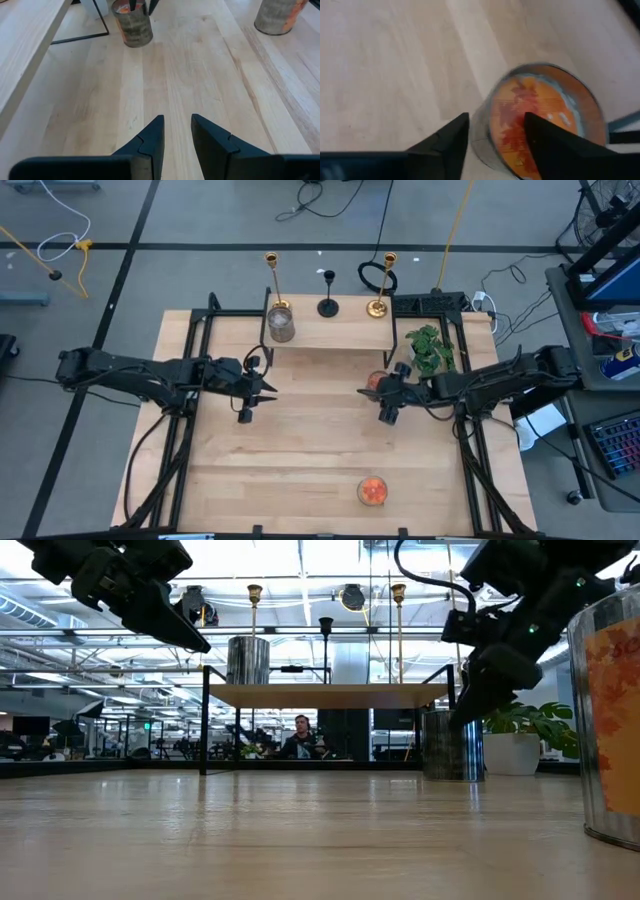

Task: Pick & Place candle stick holders
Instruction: Put the top orange scented candle on the shelf

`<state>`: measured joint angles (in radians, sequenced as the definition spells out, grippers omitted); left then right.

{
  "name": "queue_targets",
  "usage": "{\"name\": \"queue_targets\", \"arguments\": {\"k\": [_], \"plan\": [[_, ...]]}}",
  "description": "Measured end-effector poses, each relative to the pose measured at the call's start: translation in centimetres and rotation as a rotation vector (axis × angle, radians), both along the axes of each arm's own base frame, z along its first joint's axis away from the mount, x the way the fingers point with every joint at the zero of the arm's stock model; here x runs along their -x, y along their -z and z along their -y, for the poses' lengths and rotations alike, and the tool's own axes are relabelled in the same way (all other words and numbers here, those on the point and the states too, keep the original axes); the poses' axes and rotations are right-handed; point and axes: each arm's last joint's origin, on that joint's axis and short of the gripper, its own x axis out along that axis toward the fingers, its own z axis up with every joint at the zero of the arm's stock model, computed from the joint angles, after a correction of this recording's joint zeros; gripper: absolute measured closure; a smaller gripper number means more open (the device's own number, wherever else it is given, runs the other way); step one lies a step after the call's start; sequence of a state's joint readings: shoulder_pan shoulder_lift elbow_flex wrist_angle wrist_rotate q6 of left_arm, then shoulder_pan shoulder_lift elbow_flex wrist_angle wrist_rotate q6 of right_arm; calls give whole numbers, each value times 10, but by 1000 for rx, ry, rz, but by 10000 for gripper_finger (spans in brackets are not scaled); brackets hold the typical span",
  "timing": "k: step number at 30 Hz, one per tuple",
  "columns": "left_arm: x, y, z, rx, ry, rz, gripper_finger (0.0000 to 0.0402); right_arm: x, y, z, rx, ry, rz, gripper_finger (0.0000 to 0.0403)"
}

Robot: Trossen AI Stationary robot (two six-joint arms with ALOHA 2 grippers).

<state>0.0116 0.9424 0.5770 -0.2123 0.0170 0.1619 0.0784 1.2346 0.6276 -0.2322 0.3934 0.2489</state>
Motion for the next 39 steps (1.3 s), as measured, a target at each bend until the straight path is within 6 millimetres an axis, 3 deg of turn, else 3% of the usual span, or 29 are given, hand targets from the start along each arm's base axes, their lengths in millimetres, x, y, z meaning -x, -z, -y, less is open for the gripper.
{"name": "queue_targets", "arguments": {"k": [8,16,23,29,36,39], "plan": [[0,0,0,0,0,0,298,3,3,3,84,64,-5,378],[0,0,0,1,0,0,298,-9,-12,-1,25,15,195,397],[0,0,0,-11,7,-1,298,-11,-65,-8,-82,-139,464,399],[0,0,0,-17,11,5,298,2,-112,-3,11,-216,697,400],[-3,-4,0,-45,27,54,298,-1,-162,13,98,-149,694,402],[-4,-6,0,-47,27,79,298,-3,-183,28,94,-33,572,402]]}}
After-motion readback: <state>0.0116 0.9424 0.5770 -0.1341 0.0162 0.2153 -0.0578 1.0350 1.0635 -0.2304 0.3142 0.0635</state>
